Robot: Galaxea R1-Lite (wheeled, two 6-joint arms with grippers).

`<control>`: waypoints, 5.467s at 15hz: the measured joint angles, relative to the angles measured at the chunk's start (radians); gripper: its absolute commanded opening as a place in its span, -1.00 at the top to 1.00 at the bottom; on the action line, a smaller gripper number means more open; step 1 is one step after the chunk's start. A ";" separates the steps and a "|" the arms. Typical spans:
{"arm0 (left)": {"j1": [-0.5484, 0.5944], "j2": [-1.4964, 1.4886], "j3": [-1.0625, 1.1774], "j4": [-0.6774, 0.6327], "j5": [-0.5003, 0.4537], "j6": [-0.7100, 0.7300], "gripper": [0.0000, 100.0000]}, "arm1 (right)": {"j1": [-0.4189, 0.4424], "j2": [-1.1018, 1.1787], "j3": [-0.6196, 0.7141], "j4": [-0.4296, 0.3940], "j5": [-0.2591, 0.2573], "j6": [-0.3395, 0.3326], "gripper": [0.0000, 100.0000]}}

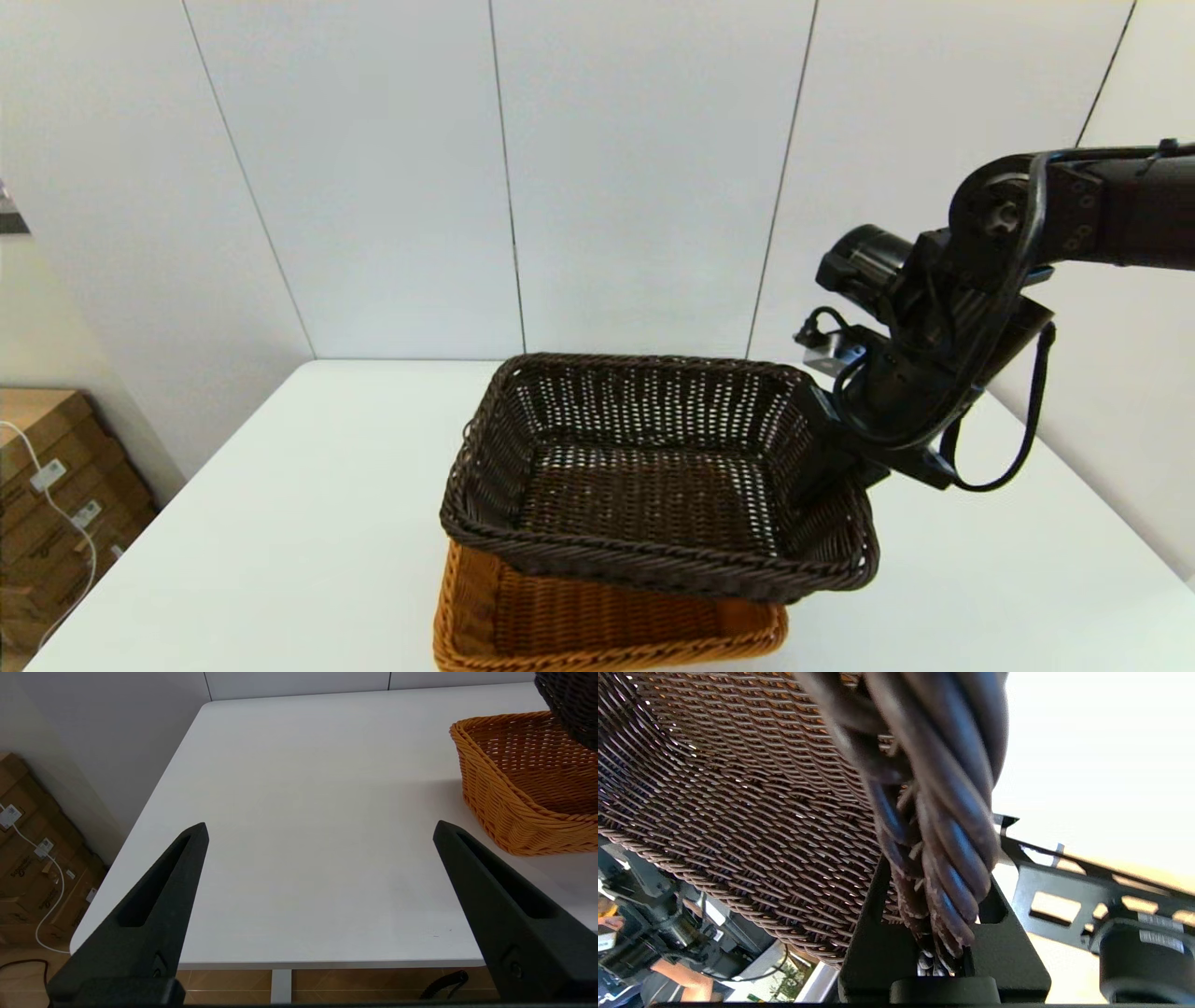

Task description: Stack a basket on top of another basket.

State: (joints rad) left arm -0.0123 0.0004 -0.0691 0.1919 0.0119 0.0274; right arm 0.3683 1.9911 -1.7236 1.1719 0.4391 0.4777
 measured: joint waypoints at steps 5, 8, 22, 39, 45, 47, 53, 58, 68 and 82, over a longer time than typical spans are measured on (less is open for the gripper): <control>0.000 0.000 0.000 0.000 0.000 0.000 -1.00 | 0.054 0.047 -0.025 0.004 0.005 0.008 1.00; 0.000 0.000 0.000 0.000 0.000 0.000 -1.00 | 0.085 0.066 -0.011 0.003 0.004 0.005 1.00; 0.000 0.000 0.000 0.000 0.000 0.001 -1.00 | 0.105 0.122 -0.053 -0.033 0.011 0.020 1.00; 0.000 0.000 0.000 0.000 0.000 0.001 -1.00 | 0.102 0.154 -0.034 -0.068 0.011 0.014 -1.00; 0.000 0.000 0.000 0.000 0.000 0.002 -1.00 | 0.103 0.151 -0.031 -0.068 0.008 0.007 -1.00; 0.000 0.000 0.000 0.000 0.000 0.002 -1.00 | 0.103 0.145 -0.032 -0.068 0.009 0.007 -1.00; 0.000 0.000 0.000 0.000 0.000 0.002 -1.00 | 0.084 0.076 -0.058 -0.067 0.004 0.006 -1.00; 0.000 0.000 0.000 0.001 0.000 0.003 -1.00 | 0.070 -0.044 -0.065 -0.057 0.006 -0.007 -1.00; 0.000 0.000 0.000 0.000 0.000 0.002 -1.00 | -0.078 -0.652 0.297 -0.062 0.036 -0.039 -1.00; 0.000 0.000 0.000 0.000 0.000 0.002 -1.00 | -0.288 -1.576 0.731 -0.062 -0.126 -0.013 -1.00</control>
State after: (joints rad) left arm -0.0123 0.0004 -0.0691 0.1923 0.0119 0.0291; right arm 0.0806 0.4147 -0.9923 1.1098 0.3136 0.4651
